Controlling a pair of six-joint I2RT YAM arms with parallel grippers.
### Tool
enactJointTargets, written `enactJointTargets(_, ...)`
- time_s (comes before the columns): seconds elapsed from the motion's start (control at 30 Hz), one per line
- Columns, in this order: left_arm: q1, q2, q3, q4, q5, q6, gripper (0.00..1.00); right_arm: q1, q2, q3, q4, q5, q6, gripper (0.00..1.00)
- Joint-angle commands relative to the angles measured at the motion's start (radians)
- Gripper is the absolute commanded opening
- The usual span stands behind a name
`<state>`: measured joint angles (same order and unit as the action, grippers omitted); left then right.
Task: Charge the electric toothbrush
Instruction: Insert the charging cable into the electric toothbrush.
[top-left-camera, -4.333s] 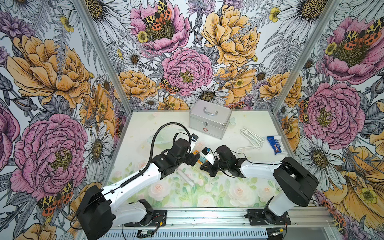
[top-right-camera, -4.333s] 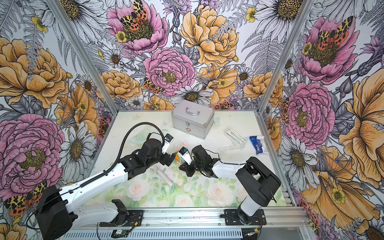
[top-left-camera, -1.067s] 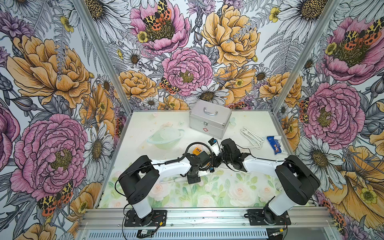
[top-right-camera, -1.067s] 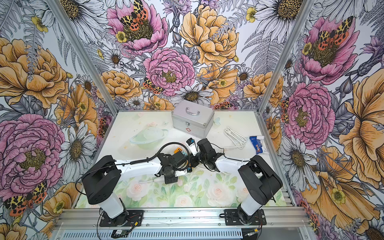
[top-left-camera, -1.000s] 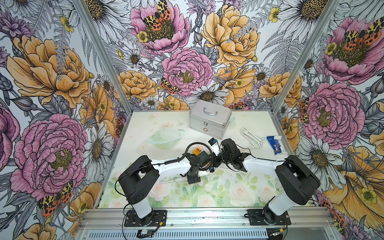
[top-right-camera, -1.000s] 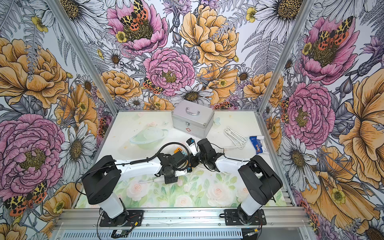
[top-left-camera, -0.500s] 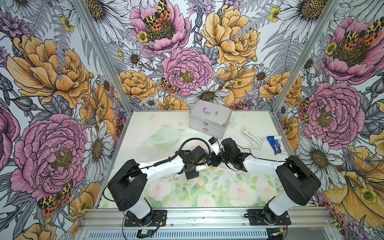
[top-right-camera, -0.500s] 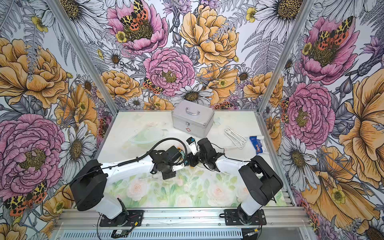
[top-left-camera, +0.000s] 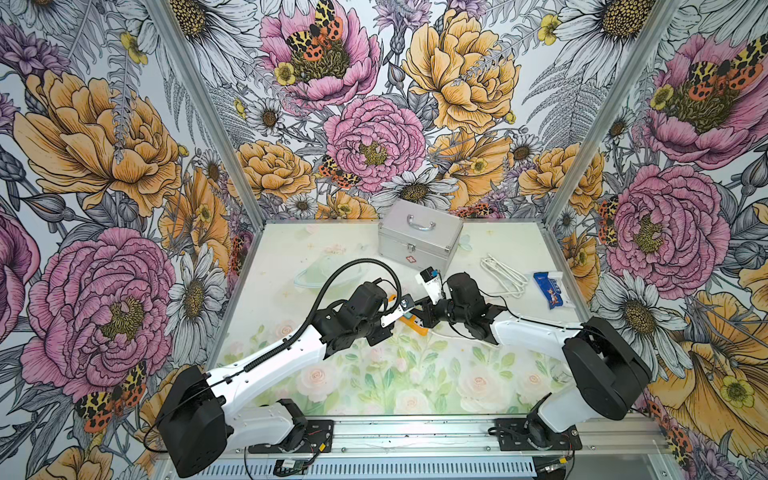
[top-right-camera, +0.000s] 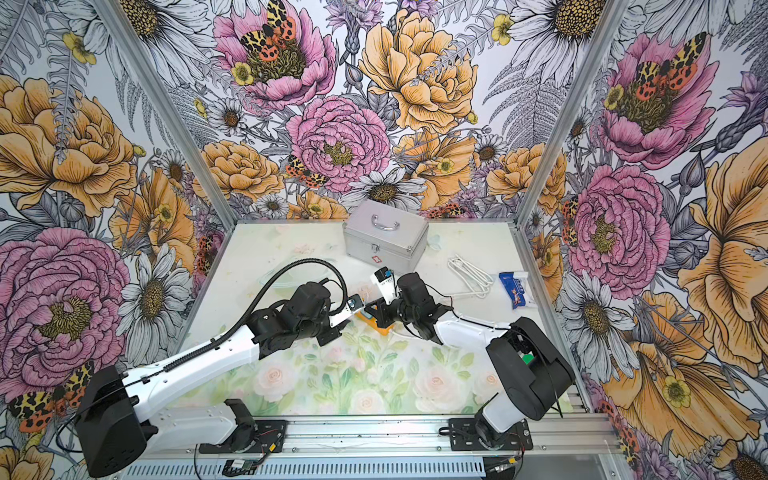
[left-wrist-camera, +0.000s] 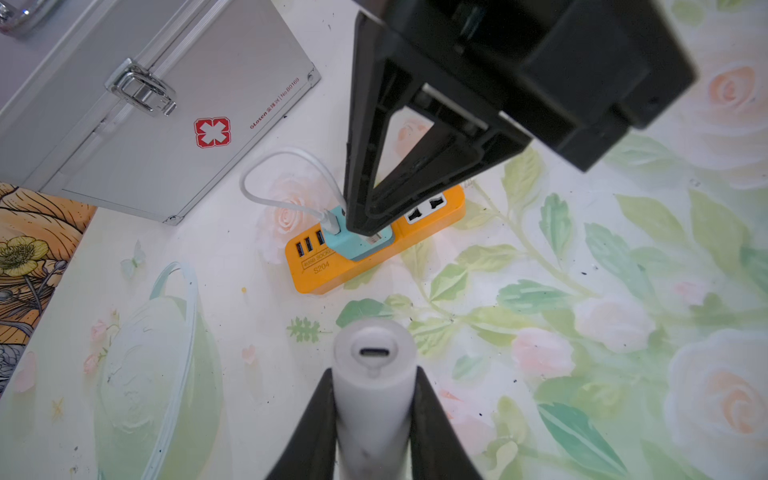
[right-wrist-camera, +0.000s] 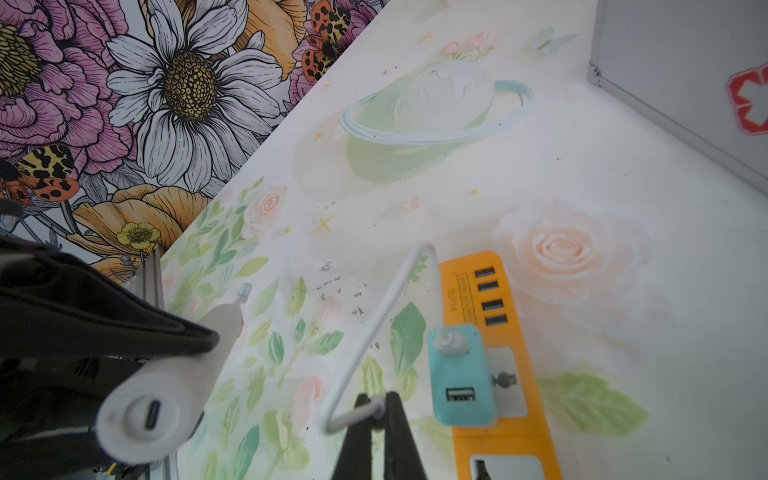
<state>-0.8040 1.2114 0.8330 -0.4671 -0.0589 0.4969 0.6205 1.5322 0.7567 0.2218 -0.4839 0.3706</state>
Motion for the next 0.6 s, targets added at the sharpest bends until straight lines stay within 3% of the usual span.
enactJointTargets(0.0, -0.014, -0.046, -0.059, 0.157, -0.071, -0.008, 0.00, 0.000, -0.039, 0.020, 0.024, 0.021, 0.065, 0.00)
enactJointTargets(0.13, -0.005, -0.092, -0.119, 0.251, -0.140, -0.038, 0.00, 0.000, -0.068, 0.017, 0.040, 0.011, 0.108, 0.00)
enactJointTargets(0.3, -0.003, -0.177, -0.233, 0.410, -0.083, 0.021, 0.00, 0.000, -0.093, 0.005, 0.093, -0.029, 0.141, 0.00)
enactJointTargets(0.57, 0.026, -0.136, -0.210, 0.437, 0.035, 0.035, 0.00, -0.001, -0.079, -0.019, 0.179, -0.061, 0.168, 0.00)
